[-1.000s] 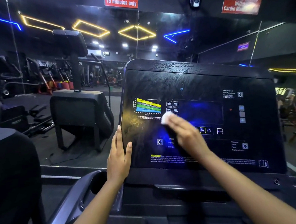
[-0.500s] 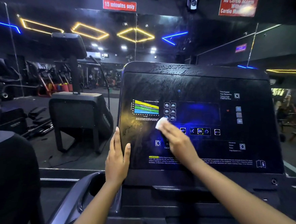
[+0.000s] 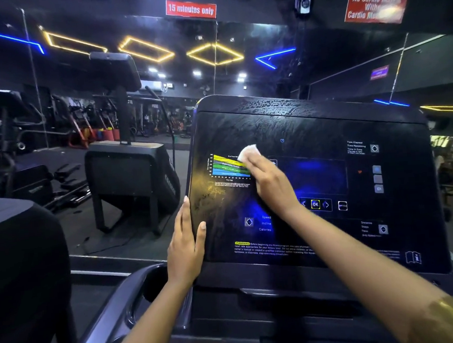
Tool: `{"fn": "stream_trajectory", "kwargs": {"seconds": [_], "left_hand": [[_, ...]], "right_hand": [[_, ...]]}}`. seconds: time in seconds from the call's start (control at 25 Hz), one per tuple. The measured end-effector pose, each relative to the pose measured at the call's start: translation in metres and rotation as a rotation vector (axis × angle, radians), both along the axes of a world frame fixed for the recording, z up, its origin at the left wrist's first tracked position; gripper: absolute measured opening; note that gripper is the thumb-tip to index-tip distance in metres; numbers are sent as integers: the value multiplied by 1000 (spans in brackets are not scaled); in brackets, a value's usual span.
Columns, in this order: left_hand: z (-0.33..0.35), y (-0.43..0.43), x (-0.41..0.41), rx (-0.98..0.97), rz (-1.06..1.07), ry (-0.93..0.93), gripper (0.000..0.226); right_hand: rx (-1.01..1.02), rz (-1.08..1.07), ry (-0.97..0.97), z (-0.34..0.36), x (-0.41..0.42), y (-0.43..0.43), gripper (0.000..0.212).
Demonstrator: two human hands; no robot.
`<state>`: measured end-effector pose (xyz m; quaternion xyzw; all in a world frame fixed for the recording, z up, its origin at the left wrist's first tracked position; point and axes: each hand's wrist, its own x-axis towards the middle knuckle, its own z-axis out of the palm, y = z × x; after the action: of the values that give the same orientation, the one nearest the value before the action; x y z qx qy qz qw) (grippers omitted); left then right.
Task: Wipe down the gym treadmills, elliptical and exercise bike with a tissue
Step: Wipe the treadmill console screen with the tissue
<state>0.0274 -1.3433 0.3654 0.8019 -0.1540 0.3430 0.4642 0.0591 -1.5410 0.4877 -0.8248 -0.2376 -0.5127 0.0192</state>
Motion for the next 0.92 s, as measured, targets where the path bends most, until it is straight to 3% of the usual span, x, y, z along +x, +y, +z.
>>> {"fn": "stream_trajectory", "kwargs": {"seconds": [0.28, 0.4, 0.48, 0.56, 0.72, 0.92], "left_hand": [[-2, 1, 2, -29, -8, 3, 67], [-2, 1, 2, -54, -20, -6, 65], [-1, 0, 2, -64, -18, 4, 65], [-1, 0, 2, -73, -22, 14, 65], [-2, 2, 4, -109, -62, 2, 73], [-4, 4, 5, -105, -77, -5, 81]], "right_hand": [[-447, 248, 96, -104, -55, 21, 39], [-290, 263, 30, -64, -46, 22, 38], [-120, 188, 13, -23, -23, 31, 36], [-78, 110, 41, -1, -5, 43, 40], [-309, 178, 65, -42, -8, 60, 44], [-515, 315, 130, -102, -48, 47, 35]]}}
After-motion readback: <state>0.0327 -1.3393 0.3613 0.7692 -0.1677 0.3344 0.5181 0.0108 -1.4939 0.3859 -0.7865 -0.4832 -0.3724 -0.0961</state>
